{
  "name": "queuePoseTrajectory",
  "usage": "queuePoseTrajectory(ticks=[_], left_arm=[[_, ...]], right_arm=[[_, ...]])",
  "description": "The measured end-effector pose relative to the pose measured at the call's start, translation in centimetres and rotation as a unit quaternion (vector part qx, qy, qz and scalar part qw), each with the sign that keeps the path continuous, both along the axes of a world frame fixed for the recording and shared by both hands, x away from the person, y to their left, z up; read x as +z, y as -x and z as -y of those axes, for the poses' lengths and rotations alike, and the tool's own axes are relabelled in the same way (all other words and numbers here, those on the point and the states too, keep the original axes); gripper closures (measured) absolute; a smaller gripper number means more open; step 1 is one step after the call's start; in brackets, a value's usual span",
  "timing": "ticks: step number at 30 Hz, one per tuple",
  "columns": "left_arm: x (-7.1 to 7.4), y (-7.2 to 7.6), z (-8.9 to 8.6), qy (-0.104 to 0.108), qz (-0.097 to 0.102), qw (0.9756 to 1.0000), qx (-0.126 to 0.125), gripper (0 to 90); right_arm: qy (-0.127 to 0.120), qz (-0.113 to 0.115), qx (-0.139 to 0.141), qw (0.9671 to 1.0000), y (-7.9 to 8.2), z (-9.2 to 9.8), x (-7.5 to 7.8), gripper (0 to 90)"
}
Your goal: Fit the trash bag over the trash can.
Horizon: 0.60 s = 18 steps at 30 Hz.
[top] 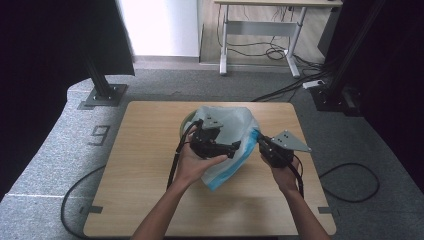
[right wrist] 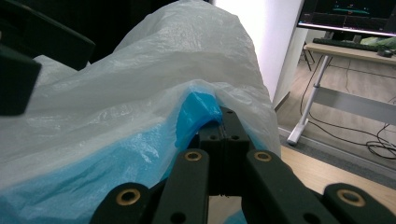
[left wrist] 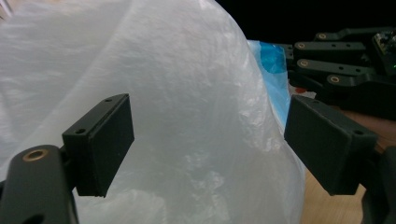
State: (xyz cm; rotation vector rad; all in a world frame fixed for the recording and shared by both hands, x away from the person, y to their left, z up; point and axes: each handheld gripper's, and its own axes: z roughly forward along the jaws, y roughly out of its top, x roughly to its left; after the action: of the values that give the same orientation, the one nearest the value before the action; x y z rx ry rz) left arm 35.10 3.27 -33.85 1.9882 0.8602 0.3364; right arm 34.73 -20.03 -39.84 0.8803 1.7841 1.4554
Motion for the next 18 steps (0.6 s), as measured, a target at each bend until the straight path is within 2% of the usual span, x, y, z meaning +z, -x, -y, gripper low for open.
queuePoseTrajectory(ticks=[3, 6, 10, 14, 18], left_arm=[[-0.2, -0.2, 0.2, -0.006, -0.001, 1.0, 0.003, 21.6], [-0.3, -0.5, 0.1, -0.008, -0.004, 1.0, -0.003, 38.0], [-0.5, -0.7, 0.0, -0.005, -0.01, 0.9999, -0.004, 55.0], [-0.6, -1.0, -0.3, 0.006, -0.015, 0.9997, -0.016, 71.6], [-0.7, -1.6, -0.7, 0.018, -0.022, 0.9992, -0.027, 84.0]], right_arm=[[-0.001, 0.002, 0.001, 1.0, 0.0, 0.0, 0.1, 88.2], [-0.002, 0.003, 0.002, 1.0, 0.1, 0.1, 0.2, 88.2], [-0.003, 0.005, 0.005, 1.0, 0.2, 0.2, 0.3, 88.2], [-0.002, 0.005, 0.006, 1.0, 0.2, 0.2, 0.4, 88.1], [-0.001, 0.006, 0.007, 1.0, 0.2, 0.2, 0.3, 87.5]])
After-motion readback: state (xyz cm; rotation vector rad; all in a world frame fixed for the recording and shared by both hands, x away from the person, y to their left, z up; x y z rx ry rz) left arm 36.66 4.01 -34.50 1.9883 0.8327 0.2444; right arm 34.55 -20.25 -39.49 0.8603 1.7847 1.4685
